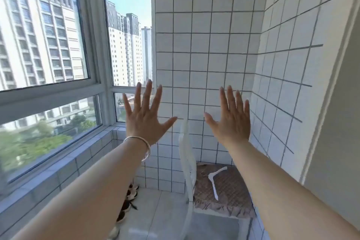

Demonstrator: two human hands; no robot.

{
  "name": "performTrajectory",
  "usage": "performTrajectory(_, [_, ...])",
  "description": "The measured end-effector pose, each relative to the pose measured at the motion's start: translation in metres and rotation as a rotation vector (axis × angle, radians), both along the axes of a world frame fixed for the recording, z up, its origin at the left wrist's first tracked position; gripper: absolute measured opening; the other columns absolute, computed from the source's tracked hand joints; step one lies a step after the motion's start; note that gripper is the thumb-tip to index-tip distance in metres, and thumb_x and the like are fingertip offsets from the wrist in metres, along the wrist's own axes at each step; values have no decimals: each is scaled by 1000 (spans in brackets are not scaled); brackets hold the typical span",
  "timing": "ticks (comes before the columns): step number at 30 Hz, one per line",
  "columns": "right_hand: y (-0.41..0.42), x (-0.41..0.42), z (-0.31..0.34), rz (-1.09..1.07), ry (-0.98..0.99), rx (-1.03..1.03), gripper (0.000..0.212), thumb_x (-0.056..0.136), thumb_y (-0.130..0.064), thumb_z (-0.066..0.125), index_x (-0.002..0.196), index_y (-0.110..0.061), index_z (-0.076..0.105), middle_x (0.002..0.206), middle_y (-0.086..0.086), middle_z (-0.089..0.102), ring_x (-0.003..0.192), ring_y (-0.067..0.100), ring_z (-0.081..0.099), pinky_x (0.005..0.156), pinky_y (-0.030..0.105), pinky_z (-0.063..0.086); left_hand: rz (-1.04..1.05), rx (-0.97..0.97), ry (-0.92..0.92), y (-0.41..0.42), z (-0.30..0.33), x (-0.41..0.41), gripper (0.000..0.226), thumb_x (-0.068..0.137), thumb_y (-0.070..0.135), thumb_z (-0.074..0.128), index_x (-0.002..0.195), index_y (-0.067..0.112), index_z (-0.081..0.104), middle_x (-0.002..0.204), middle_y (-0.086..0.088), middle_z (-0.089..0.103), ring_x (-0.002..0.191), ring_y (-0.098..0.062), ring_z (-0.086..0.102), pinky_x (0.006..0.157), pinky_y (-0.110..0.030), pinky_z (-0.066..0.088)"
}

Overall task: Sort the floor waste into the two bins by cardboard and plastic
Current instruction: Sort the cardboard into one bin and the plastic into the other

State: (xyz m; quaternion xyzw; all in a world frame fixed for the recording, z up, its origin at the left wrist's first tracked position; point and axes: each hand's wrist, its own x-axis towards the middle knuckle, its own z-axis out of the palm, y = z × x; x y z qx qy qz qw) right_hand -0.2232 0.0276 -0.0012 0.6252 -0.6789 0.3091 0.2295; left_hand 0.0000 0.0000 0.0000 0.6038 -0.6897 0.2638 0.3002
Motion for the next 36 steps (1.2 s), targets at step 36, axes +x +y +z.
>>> performTrajectory(36, [340, 433, -390, 1264, 526, 863, 66, 96, -47, 30, 150, -21, 4, 159, 0, 13, 147, 21, 7, 120, 39, 6, 1350, 639, 496, 614, -376, 278, 76, 93, 51, 36, 146, 27, -12, 160, 1, 3, 148, -22, 2, 116, -55, -4])
